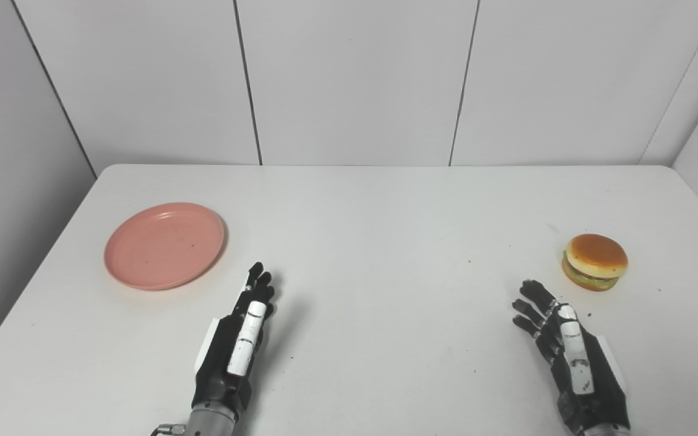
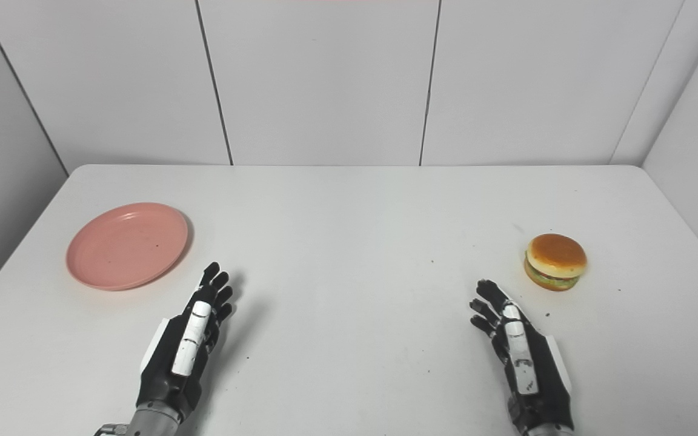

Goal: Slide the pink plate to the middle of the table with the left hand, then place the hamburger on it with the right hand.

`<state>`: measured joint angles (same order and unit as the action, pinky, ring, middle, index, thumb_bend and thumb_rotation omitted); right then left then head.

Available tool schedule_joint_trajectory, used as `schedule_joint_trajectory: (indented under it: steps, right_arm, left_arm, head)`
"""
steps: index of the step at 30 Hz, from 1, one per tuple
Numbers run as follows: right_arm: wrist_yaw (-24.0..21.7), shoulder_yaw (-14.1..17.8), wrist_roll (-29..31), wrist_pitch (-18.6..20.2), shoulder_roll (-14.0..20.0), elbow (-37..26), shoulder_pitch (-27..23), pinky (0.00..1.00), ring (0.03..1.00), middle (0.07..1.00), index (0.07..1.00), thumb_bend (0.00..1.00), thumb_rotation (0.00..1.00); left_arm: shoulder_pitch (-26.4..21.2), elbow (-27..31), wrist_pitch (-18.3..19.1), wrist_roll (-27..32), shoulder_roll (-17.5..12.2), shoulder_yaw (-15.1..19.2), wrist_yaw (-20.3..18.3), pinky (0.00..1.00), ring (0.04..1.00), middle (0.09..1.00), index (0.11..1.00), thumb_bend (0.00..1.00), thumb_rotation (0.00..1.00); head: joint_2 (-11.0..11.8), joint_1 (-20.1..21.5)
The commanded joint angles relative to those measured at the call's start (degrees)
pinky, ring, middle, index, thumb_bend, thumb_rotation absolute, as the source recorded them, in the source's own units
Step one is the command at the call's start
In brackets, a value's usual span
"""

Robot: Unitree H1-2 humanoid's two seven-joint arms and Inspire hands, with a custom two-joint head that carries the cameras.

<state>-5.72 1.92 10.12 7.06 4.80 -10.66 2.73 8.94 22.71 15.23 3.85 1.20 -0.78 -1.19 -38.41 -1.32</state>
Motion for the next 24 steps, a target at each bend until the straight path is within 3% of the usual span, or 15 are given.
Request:
schedule_joint_trajectory:
  steps: [1, 10, 17, 24]
  right_arm:
    - [-0.29, -0.53, -0.29, 1.47, 0.1, 0.07, -0.18, 0.85, 0.855, 0.886, 0.833, 0.85, 0.95]
    - [-0.29, 0.21, 0.7, -1.19, -0.35, 1.15, -0.37, 0.86, 0.859, 0.903, 0.845, 0.84, 0.95]
    - [-0.29, 0.51, 1.32, -3.99, -0.89, 2.15, -0.53, 0.86, 0.861, 0.893, 0.826, 0.85, 0.92]
    - [-0.21, 0.3, 1.25, -3.81, -0.79, 2.03, -0.4, 0.86, 0.861, 0.893, 0.833, 0.85, 0.93]
  left_arm:
    - [7.36, 2.87, -0.16, 1.41, -0.36, 2.09, 0.81, 1.0, 0.985, 0.968, 1.0, 0.74, 0.89]
    - [6.41, 3.0, 0.33, 3.73, -1.09, 6.42, 0.95, 1.0, 0.993, 0.966, 0.993, 0.73, 0.91]
    - [7.96, 4.21, 1.67, 3.94, -1.2, 7.67, 1.28, 1.0, 0.98, 0.957, 0.974, 0.71, 0.91]
    - [8.95, 5.25, 2.28, 5.25, -0.25, 8.74, 1.26, 1.0, 0.995, 0.986, 0.999, 0.63, 0.94]
  head:
    - [0.1, -0.08]
    - [0.37, 0.14]
    - [0.55, 0.41]
    - [0.44, 0.49]
